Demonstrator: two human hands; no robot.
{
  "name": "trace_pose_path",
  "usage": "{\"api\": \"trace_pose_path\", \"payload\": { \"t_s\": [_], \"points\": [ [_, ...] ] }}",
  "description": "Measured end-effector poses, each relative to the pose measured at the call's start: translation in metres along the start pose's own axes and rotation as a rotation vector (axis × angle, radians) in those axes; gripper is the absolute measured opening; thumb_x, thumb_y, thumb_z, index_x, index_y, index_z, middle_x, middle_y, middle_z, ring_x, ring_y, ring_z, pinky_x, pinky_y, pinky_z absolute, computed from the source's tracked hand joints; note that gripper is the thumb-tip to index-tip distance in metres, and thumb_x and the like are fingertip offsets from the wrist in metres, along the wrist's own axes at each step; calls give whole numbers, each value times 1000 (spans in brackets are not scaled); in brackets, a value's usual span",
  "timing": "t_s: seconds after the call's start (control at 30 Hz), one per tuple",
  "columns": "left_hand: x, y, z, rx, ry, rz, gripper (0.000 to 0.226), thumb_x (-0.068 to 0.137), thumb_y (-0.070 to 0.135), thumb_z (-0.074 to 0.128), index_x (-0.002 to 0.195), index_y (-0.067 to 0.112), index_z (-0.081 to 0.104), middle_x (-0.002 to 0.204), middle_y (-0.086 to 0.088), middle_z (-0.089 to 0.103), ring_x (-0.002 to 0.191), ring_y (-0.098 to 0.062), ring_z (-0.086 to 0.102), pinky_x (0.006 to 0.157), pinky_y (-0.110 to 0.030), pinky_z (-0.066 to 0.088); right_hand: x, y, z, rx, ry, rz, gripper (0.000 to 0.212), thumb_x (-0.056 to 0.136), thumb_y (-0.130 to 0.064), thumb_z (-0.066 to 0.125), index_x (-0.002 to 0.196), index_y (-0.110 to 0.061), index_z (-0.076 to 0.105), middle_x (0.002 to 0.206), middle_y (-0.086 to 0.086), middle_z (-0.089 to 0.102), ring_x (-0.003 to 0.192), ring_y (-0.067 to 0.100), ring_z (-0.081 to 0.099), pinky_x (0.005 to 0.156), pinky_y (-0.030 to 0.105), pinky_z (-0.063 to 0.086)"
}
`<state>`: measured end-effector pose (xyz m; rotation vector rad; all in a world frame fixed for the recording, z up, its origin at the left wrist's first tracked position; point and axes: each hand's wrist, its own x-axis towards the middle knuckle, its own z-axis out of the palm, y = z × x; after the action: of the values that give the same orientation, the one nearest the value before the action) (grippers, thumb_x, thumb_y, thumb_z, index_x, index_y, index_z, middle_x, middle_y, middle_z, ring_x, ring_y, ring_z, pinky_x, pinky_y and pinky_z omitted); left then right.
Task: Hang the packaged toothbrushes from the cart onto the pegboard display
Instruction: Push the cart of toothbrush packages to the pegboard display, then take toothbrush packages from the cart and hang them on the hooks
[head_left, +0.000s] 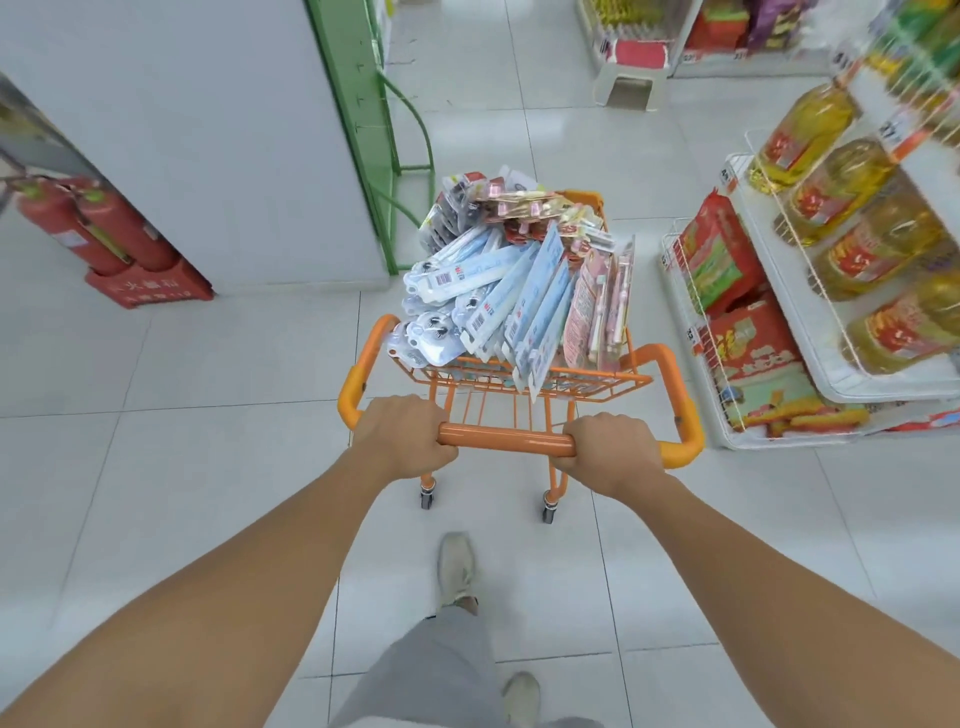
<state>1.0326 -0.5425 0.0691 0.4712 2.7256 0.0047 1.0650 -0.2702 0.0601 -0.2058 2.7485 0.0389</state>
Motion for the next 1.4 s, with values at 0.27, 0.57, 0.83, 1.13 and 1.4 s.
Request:
{"api": "trace_pose_path", "payload": {
  "t_s": [0.27, 0.57, 0.83, 1.13, 1.4],
  "points": [
    [134, -28, -61, -39, -51, -21, 24, 75, 46, 55, 66, 24, 59, 65, 6, 59, 60, -14, 55, 55, -27, 38, 140, 43, -65, 26, -84, -21, 32, 86, -57, 51, 80, -28, 64, 72, -8, 61, 67, 16, 60, 59, 29, 45],
    [202, -43, -94, -34, -111, -128, 22, 75, 46, 55, 66, 26, 57, 67, 7, 59, 66, -13, 57, 55, -27, 35, 217, 63, -106, 70, -116, -143, 30, 90, -54, 50, 81, -26, 58, 78, -5, 57, 77, 22, 60, 66, 32, 44],
    [230, -15, -138, -161, -512, -424, 25, 78, 42, 62, 98, 27, 61, 99, 7, 61, 94, -14, 59, 77, -30, 47, 242, 118, -134, 676, -297, -442, 17, 89, -36, 72, 95, -24, 61, 91, -3, 60, 83, 15, 57, 68, 27, 44],
    [354, 119, -256, -816, 415, -392, 5, 83, 20, 72, 81, 21, 67, 83, 5, 68, 73, -13, 63, 65, -25, 48, 363, 278, -241, 803, 83, -291, 13, 87, -22, 72, 74, -21, 68, 77, -3, 70, 74, 16, 65, 72, 33, 53],
    [508, 103, -250, -1037, 541, -493, 16, 85, 24, 70, 71, 21, 64, 69, 0, 68, 59, -15, 61, 61, -31, 50, 499, 312, -272, 731, -65, -328, 9, 88, -18, 70, 81, -13, 69, 79, 7, 71, 66, 23, 68, 61, 32, 55]
  ]
}}
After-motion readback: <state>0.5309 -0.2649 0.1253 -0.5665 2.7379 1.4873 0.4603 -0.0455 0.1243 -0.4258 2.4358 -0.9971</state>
